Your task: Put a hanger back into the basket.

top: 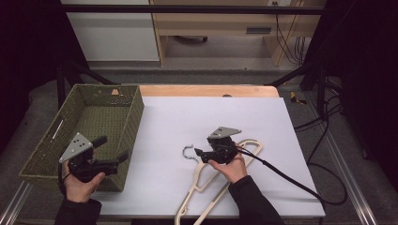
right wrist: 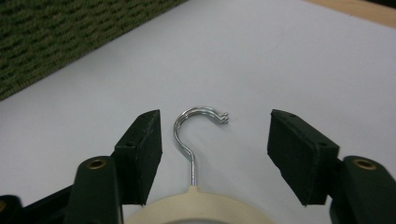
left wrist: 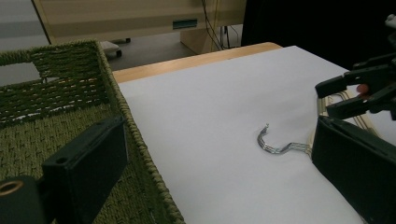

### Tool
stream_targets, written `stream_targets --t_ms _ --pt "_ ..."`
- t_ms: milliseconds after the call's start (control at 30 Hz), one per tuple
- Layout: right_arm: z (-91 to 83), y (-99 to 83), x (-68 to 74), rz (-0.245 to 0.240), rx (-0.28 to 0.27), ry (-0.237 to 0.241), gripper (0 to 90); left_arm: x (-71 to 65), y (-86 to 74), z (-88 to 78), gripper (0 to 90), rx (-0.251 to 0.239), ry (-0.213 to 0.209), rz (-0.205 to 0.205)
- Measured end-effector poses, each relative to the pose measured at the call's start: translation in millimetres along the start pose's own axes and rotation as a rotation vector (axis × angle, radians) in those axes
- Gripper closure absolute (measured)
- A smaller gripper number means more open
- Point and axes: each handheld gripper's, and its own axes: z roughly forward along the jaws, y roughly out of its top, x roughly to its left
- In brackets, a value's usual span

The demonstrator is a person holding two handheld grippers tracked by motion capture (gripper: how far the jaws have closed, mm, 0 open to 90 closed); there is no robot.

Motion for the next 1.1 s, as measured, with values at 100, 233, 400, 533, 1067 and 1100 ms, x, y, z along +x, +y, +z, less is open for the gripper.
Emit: stream_targets --t_ms 100,233,400,533,1067,1100 --pt "9.7 -2.9 0.9 -0.002 0.028 0.007 39.9 -0.1 -0.3 0.7 3.7 0.005 -0.001 0.002" --pt "28.9 -9.3 2.3 -0.022 0.099 0.016 49.1 -0.5 -1.0 2.2 3.7 0.008 -0.001 0.000" --pt "39.3 -14.1 1.4 -0.013 0.138 0.023 55.4 -2.0 -1.0 3.3 3.8 0.012 -0.004 0.005" --pt "45.9 -17.9 2.6 0.028 0.183 0.046 66.7 -2.9 -1.4 4.3 3.9 0.016 -0.006 0.005" --pt "52.4 -20.1 -1.6 0.075 0.209 0.080 88.7 -10.9 -2.9 11.6 4.2 0.044 -0.026 0.012" --pt "52.3 -20.0 -1.6 0.072 0.207 0.076 88.8 -11.9 -2.8 11.9 4.3 0.046 -0.027 0.015"
